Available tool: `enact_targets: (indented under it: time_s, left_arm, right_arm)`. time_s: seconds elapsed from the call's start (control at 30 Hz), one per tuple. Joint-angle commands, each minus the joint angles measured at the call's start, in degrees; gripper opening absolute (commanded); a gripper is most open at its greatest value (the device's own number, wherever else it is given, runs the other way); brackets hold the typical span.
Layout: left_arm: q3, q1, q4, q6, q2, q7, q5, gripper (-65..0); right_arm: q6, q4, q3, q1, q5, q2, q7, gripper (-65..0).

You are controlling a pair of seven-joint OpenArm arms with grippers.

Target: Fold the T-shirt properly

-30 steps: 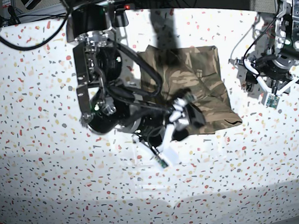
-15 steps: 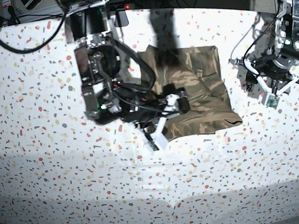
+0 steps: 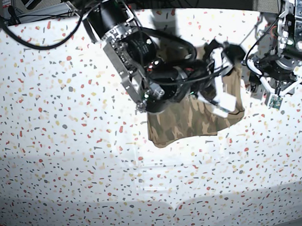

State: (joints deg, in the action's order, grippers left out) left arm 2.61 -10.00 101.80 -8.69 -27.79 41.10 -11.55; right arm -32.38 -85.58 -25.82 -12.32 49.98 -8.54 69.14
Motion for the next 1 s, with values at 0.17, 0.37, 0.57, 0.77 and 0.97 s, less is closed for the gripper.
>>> enact_targets:
  time_s: [0.17,0.37,0.57,0.77,0.97]
  left_arm:
    - [-0.44,0.66,1.07,3.45,-0.83,-1.46,-0.61,-33.9]
    - [-0.66,0.83,1.88,3.67,-0.81,-2.6,0.59,-34.5]
    - [-6.71,1.09,3.19,6.51,-0.81,-2.36,-4.17,-34.5]
    - [-7.08,-2.14,3.19,0.33,0.66,0.87,-17.25,-56.2]
    - [-7.08,-6.64,3.23,-4.59,4.39,0.55,-27.36,-65.0]
  right_arm:
    - [-0.66,-1.07,6.49,-5.73,2.45,-0.46,-0.63,-32.0]
    - [-0.66,-1.07,19.61,-9.05,-11.19,-0.46,-2.03,-32.0]
    - [-0.66,-1.05,22.45,-9.22,-14.03,1.92,-4.5,-32.0]
    - [-0.66,0.07,22.38,-8.61,-16.83,2.82,-4.92,-47.2]
    - [-0.9,5.35,22.36,-8.66,-18.84,2.8,-10.27,-65.0]
